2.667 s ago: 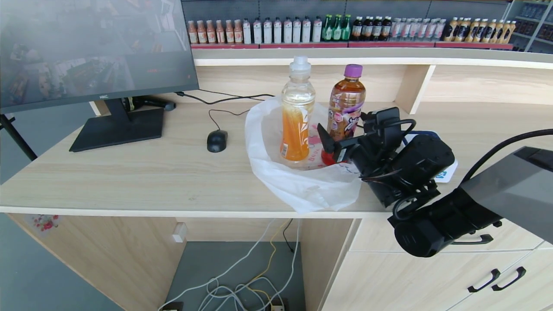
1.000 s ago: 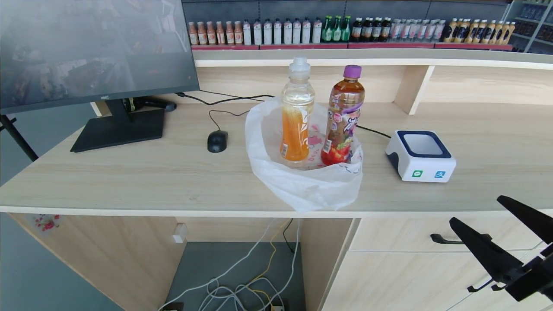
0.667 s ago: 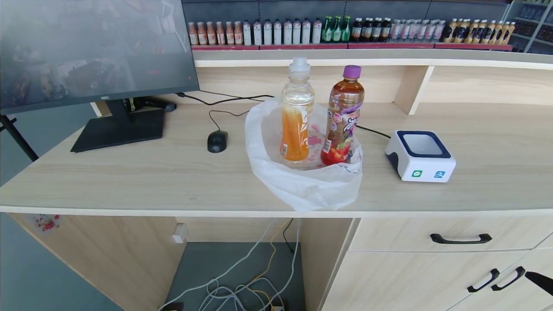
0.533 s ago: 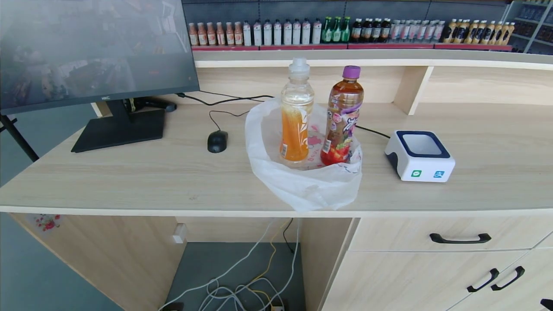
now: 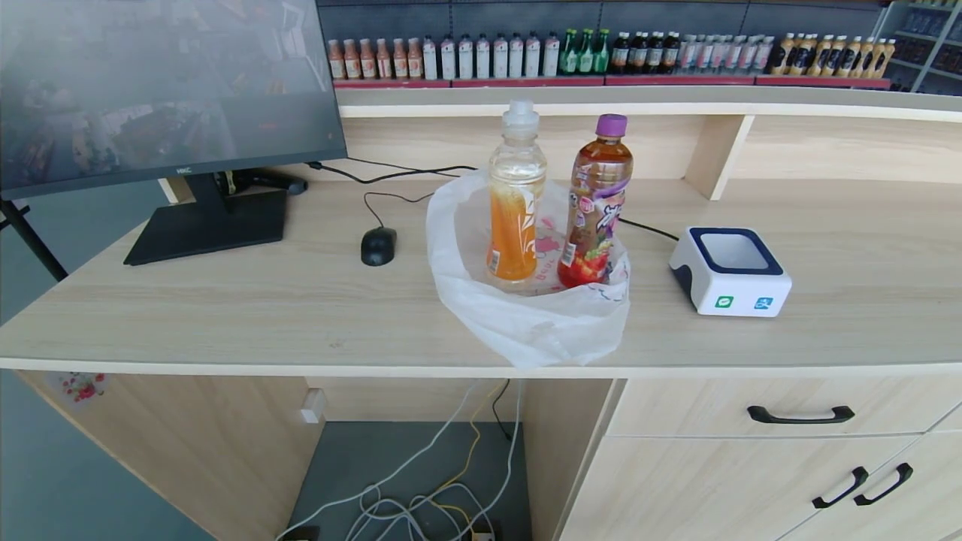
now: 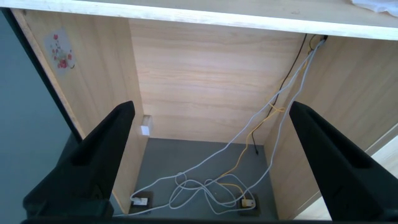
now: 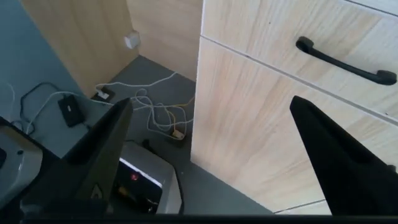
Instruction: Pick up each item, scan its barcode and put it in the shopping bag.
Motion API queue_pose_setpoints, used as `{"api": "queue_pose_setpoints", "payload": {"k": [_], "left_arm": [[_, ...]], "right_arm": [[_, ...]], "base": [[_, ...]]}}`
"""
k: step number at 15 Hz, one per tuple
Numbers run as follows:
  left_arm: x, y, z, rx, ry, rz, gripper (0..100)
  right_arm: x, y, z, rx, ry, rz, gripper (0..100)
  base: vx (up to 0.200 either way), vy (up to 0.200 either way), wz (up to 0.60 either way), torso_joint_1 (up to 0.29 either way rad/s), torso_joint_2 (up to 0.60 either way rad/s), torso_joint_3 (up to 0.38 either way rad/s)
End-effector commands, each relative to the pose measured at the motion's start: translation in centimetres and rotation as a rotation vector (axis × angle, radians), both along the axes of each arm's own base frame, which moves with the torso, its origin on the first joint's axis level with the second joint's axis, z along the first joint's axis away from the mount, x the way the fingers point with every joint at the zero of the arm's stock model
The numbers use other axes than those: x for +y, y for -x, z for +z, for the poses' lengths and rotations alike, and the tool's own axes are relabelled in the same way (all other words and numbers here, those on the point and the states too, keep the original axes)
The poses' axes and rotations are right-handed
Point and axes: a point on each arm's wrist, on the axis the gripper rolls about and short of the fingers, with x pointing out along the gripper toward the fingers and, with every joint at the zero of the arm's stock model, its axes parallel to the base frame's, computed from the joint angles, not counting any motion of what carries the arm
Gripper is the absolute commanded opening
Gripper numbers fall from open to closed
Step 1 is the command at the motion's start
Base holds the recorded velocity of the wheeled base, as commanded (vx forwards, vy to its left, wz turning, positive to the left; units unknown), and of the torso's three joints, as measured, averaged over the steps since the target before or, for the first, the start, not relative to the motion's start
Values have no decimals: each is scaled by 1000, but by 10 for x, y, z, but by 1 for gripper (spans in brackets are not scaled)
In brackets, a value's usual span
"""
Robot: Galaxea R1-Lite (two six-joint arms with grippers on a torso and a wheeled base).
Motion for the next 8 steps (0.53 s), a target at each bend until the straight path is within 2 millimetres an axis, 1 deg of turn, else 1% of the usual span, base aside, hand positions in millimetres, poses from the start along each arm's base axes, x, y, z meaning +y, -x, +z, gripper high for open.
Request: {"api": "queue_pose_setpoints", "payload": {"k": [1, 3, 4, 7, 8], "left_arm": [[0, 0, 0, 0, 0, -1, 100], [0, 0, 0, 0, 1, -1, 100], [0, 0, 0, 0, 3, 1, 100], [0, 0, 0, 0, 1, -1, 100], [0, 0, 0, 0, 3, 1, 100]], "right_arm": [[2, -1, 0, 17, 29, -281, 100], [1, 7, -1, -80, 0, -265, 100], [1, 11, -1, -128, -28, -319, 100], [1, 10, -2, -129, -40, -333, 100], [1, 11, -2, -112, -56, -305, 100]], "base": [[0, 0, 0, 0, 0, 0], [0, 0, 0, 0, 0, 0], [0, 0, 0, 0, 0, 0], [0, 0, 0, 0, 0, 0], [0, 0, 0, 0, 0, 0]]}}
